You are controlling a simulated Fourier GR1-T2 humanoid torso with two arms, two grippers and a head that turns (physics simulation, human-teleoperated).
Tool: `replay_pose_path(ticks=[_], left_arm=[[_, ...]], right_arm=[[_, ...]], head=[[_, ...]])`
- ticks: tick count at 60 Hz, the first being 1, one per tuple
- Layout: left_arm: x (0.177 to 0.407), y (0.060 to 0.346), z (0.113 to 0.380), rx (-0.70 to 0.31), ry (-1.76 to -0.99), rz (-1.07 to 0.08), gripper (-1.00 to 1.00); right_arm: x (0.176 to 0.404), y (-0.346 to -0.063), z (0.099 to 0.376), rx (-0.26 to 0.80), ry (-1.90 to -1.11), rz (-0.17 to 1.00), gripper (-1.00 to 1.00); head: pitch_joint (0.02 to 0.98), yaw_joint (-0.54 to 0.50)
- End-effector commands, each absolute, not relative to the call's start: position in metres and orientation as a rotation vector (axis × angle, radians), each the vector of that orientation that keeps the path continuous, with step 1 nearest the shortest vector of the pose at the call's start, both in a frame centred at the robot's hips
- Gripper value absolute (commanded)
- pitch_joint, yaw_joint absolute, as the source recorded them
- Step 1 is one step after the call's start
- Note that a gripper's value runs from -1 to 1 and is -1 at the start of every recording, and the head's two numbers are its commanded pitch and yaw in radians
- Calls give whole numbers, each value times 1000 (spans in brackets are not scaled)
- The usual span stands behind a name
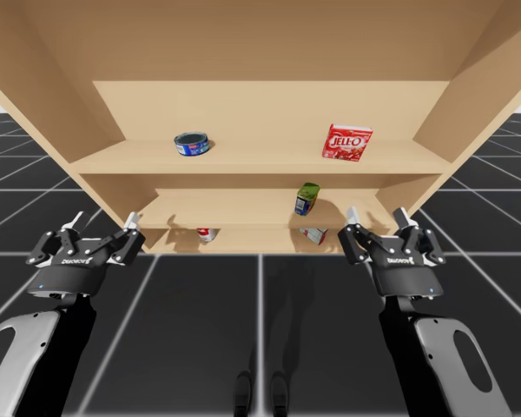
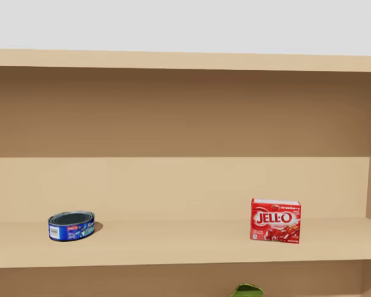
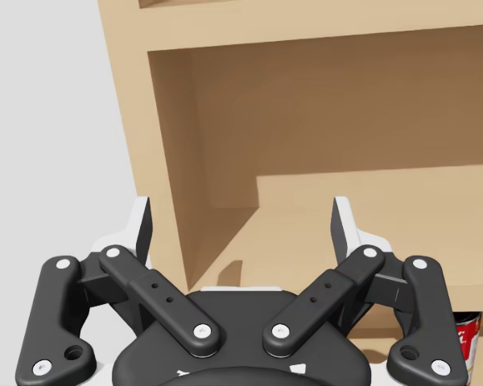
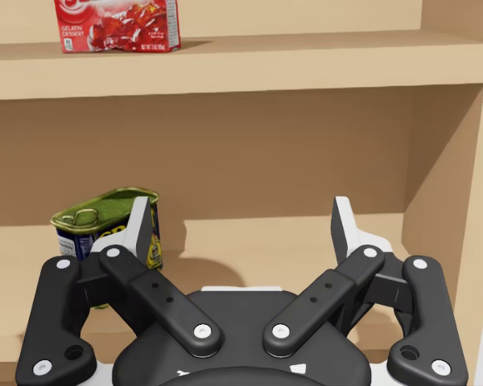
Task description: Retrieve the pudding box from the shelves.
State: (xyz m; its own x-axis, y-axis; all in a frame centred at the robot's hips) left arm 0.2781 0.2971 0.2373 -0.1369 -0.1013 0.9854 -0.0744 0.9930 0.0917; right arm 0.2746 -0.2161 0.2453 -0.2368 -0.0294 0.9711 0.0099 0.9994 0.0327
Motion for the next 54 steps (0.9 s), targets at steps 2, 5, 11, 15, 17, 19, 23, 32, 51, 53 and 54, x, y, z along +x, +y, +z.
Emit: replay_pose_path(ticks=[2,5,11,15,17,19,23,32,51,53,54], left_arm=[[278,298,238,133,-1710,-23,-1000],[278,298,238,133,-1710,-22,-1000],[278,298,238,134,-1710,-22,-1000],[278,298,238,135,-1710,-22,-1000],[278,298,237,136,-1710,-22,-1000],[278,298,237,137,-1709,-22,-1000],[278,298,237,138,-1709,-22,-1000],[278,298,237,140,-1708,-24,-1000],[280,294,234,172,-1702,-61,-1000],[280,293,234,172,-1702,-64,-1000],[280,293,234,172,-1702,-64,-1000]], right_arm=[[271,-216,245,30,-1832,-52,-1000],[271,-216,246,22,-1830,-40,-1000],[270,-217,248,68,-1791,-12,-1000],[270,-217,248,61,-1798,-14,-1000],[270,-217,248,61,-1799,-14,-1000],[270,-217,248,60,-1800,-15,-1000],[270,-217,248,60,-1800,-18,-1000],[270,-218,249,62,-1801,-24,-1000],[270,-217,250,60,-1798,-22,-1000],[270,-218,250,59,-1799,-21,-1000],[270,-218,250,59,-1799,-22,-1000]], head=[[101,-57],[103,-55],[123,-51],[153,-54],[165,-57],[191,-62],[229,-67],[343,-67],[581,-115],[607,-142],[614,-151]])
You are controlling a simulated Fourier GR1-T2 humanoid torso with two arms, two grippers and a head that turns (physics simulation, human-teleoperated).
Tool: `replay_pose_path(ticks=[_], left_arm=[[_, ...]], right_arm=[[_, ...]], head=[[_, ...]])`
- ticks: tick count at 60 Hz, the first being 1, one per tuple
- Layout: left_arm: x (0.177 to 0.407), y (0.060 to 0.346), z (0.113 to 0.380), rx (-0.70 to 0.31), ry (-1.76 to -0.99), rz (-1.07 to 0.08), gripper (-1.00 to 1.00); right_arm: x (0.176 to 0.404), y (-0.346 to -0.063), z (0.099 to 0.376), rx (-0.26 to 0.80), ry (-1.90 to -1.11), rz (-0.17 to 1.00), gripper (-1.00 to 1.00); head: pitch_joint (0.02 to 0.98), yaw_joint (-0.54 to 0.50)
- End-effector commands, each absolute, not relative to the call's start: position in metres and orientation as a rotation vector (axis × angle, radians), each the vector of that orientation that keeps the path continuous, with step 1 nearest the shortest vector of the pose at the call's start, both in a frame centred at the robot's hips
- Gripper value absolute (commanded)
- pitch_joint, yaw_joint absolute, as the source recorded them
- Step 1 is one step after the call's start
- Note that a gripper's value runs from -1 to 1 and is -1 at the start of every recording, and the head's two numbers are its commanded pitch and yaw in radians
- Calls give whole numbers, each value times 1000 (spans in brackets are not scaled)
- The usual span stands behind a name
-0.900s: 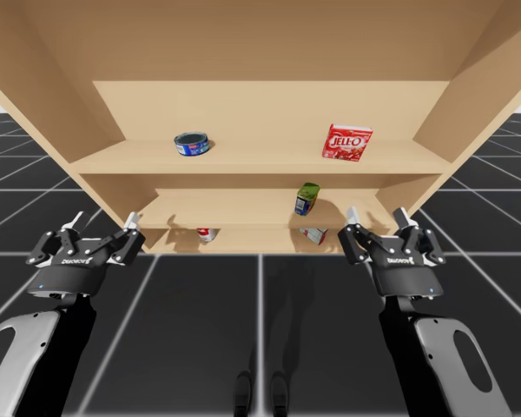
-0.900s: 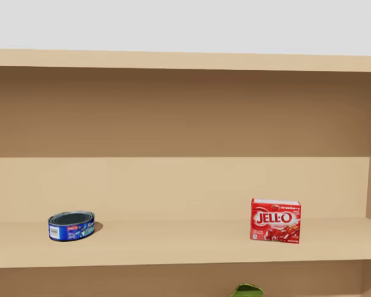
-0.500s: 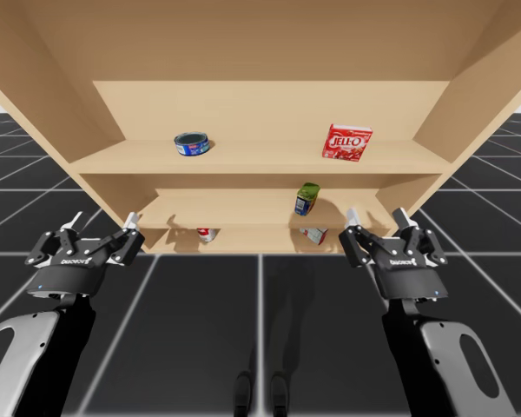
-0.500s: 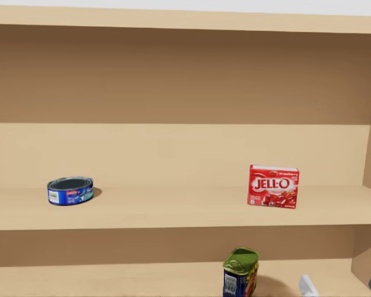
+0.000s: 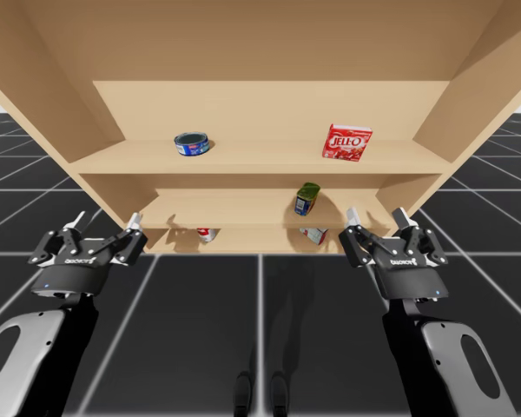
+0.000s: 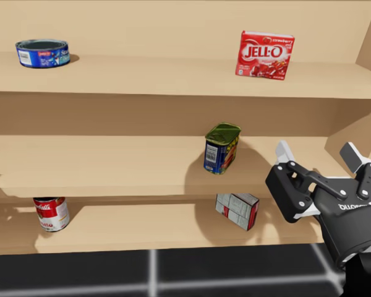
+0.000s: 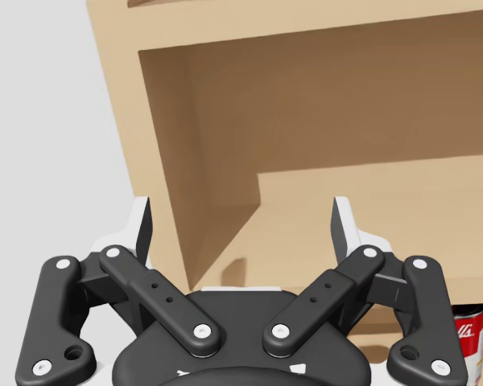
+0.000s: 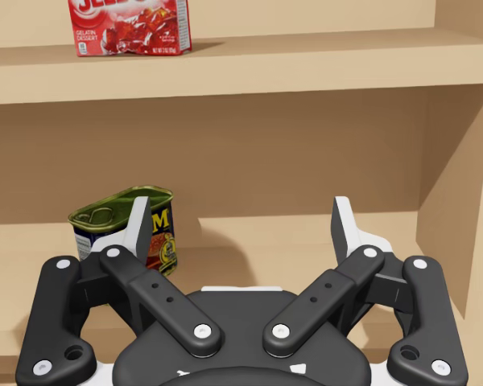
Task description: Retrieve the pudding box from the shelves.
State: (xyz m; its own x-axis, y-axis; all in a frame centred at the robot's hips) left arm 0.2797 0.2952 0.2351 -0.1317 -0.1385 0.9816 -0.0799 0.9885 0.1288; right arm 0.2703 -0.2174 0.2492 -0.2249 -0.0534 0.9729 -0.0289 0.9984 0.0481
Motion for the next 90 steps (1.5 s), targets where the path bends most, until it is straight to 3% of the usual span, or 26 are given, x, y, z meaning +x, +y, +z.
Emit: replay_pose_path(ticks=[1,13,31,47,59,74,87,90], left_arm=[[280,292,233,172,-1701,-66,-1000],[281,290,232,167,-1700,-74,-1000],[281,288,232,158,-1699,-77,-1000],[280,287,232,148,-1696,-75,-1000],[280,286,231,142,-1698,-79,-1000],[280,285,230,154,-1695,-85,-1000],[280,285,230,159,-1697,-86,-1000],[280,285,229,161,-1696,-86,-1000]], right_arm=[[270,-218,250,58,-1800,-23,-1000],[270,-220,250,57,-1803,-22,-1000],[266,-219,255,76,-1797,-12,-1000],[224,-211,265,183,-1671,88,-1000],[201,-218,235,256,-1585,199,-1000],[211,-225,196,286,-1533,210,-1000],[240,-226,171,245,-1518,208,-1000],[250,-224,165,210,-1547,197,-1000]], head=[[628,-168],[739,-292],[749,-289],[731,-280],[722,-276],[722,-270],[725,-267],[729,-265]])
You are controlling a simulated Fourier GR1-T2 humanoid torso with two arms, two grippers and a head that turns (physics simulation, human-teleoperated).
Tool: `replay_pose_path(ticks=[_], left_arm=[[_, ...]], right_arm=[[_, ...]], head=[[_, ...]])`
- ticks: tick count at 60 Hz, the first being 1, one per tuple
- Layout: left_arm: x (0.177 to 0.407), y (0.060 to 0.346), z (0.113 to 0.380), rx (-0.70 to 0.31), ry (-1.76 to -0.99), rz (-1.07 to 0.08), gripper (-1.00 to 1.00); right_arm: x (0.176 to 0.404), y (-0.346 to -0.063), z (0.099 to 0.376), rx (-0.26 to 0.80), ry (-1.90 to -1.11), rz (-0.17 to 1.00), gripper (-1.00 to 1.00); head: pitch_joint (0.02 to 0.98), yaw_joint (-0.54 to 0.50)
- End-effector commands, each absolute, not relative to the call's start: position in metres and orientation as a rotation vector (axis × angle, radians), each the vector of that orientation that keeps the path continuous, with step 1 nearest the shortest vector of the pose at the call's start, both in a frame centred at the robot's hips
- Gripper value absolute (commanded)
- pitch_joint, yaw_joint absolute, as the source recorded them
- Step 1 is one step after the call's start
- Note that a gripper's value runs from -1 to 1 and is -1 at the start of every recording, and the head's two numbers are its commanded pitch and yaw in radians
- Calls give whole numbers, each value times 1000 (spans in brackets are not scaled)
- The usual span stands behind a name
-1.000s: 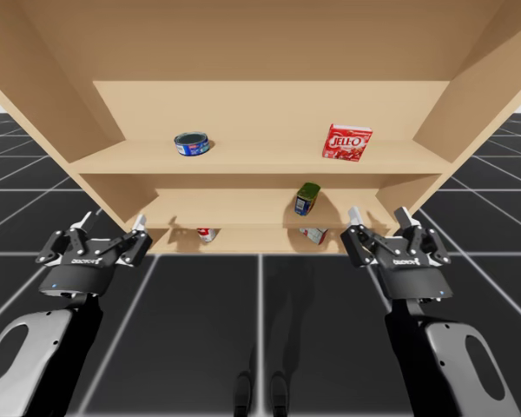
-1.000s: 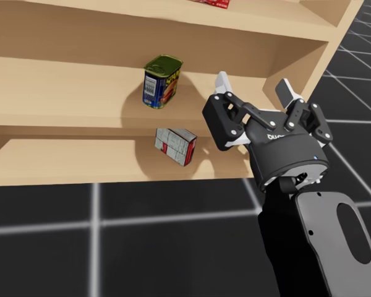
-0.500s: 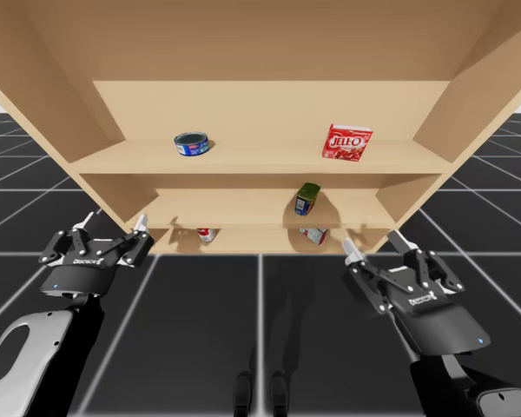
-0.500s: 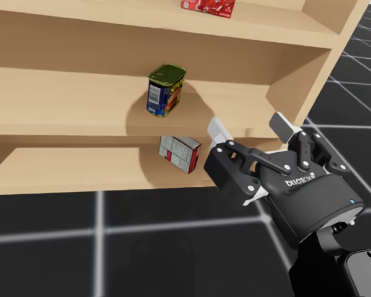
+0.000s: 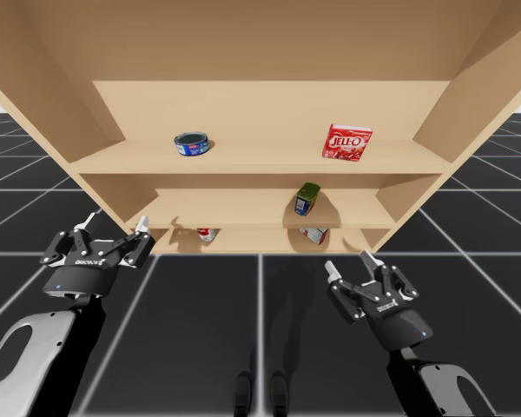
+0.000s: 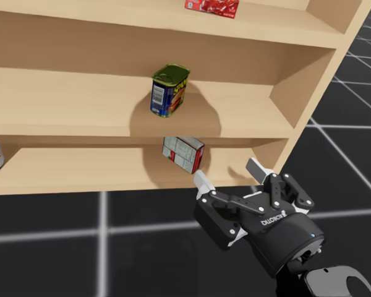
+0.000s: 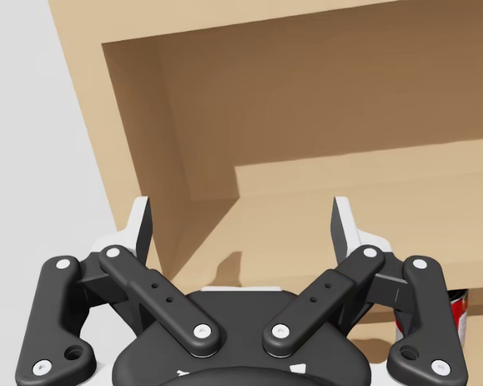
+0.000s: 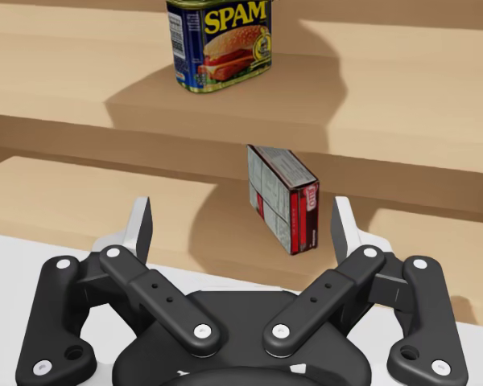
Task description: Retrieve the pudding box from the shelves.
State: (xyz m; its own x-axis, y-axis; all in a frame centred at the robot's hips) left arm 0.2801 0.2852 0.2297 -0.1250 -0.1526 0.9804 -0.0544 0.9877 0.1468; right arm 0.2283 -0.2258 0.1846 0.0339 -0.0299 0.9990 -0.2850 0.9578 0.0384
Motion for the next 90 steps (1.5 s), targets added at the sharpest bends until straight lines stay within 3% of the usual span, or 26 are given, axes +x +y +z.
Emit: replay_pose_path(ticks=[1,16,47,59,80,82,83,84,86,87,90], left_arm=[[280,285,229,161,-1696,-86,-1000],[280,285,229,162,-1693,-84,-1000],[280,285,230,165,-1693,-82,-1000],[280,286,230,165,-1692,-83,-1000],[280,285,230,165,-1694,-84,-1000],[280,285,230,165,-1694,-84,-1000],[280,285,230,165,-1694,-84,-1000],[280,285,230,165,-1694,-84,-1000],[280,285,230,165,-1694,-84,-1000],[280,285,230,165,-1694,-85,-1000],[280,285,230,164,-1694,-85,-1000]], right_arm=[[252,-224,164,206,-1550,196,-1000],[292,-214,146,190,-1509,225,-1000],[351,-212,123,116,-1463,246,-1000],[363,-204,114,108,-1442,255,-1000],[366,-198,109,91,-1419,296,-1000],[367,-198,108,87,-1418,294,-910],[367,-198,107,72,-1426,295,-763],[369,-199,106,47,-1432,283,-75],[369,-199,105,48,-1419,270,414],[369,-200,105,44,-1417,266,909],[370,-202,104,27,-1426,265,1000]], head=[[730,-266],[740,-264],[759,-245],[760,-240],[754,-241],[753,-241],[754,-241],[755,-242],[755,-242],[755,-243],[755,-244]])
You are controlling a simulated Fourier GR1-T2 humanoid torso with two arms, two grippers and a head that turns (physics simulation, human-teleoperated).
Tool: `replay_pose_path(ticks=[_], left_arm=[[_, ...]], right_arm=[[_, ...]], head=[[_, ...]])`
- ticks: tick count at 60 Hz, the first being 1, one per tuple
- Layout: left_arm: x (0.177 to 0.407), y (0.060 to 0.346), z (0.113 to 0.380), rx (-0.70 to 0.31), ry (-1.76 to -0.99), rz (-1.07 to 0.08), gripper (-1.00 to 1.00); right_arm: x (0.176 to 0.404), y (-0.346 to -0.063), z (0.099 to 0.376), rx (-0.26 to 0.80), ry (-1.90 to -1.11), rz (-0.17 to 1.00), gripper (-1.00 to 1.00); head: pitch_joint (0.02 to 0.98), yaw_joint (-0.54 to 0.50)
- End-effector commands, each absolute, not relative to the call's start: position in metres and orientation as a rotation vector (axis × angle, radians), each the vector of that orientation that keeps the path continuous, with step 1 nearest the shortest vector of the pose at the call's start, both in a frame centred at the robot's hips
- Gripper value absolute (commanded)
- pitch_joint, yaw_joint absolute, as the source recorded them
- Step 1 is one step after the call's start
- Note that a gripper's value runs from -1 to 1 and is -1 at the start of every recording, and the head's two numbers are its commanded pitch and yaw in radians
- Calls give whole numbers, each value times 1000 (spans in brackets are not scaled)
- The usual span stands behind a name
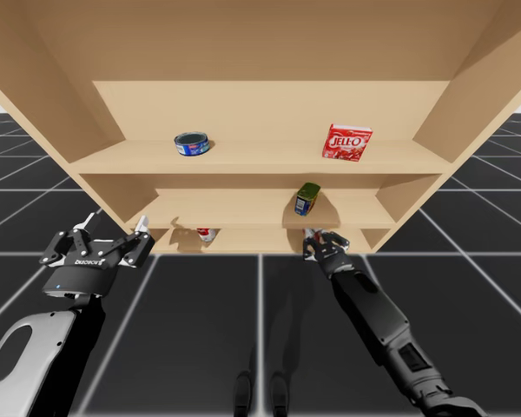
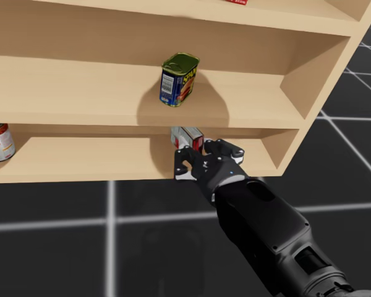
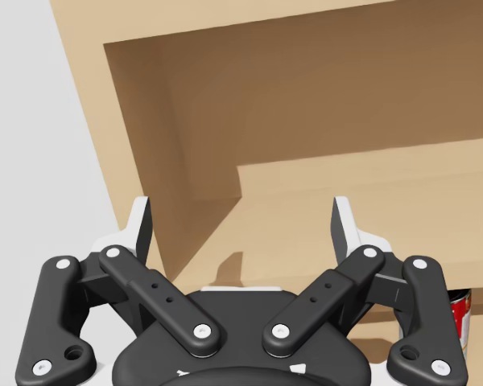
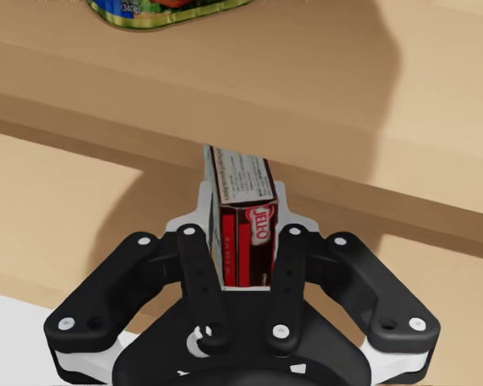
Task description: Retrieve the pudding box from the shelves.
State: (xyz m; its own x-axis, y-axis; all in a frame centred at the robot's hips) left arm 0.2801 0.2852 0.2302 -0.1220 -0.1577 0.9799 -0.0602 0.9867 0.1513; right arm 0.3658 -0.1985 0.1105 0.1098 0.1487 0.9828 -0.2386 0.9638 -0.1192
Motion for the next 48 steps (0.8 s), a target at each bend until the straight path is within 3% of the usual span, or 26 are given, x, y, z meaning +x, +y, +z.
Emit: replay_pose_path(ticks=[1,19,30,48], left_arm=[[280,285,230,164,-1694,-85,-1000],[280,285,230,164,-1695,-82,-1000],[280,286,231,165,-1695,-78,-1000],[280,286,230,165,-1693,-77,-1000]], right_arm=[[370,-202,104,28,-1424,262,1000],[358,-209,123,-1,-1492,252,1000],[327,-218,138,-71,-1541,325,1000],[263,-232,142,-87,-1532,412,1000]], head=[[755,-244],[749,-247],[740,-245],[723,-252]])
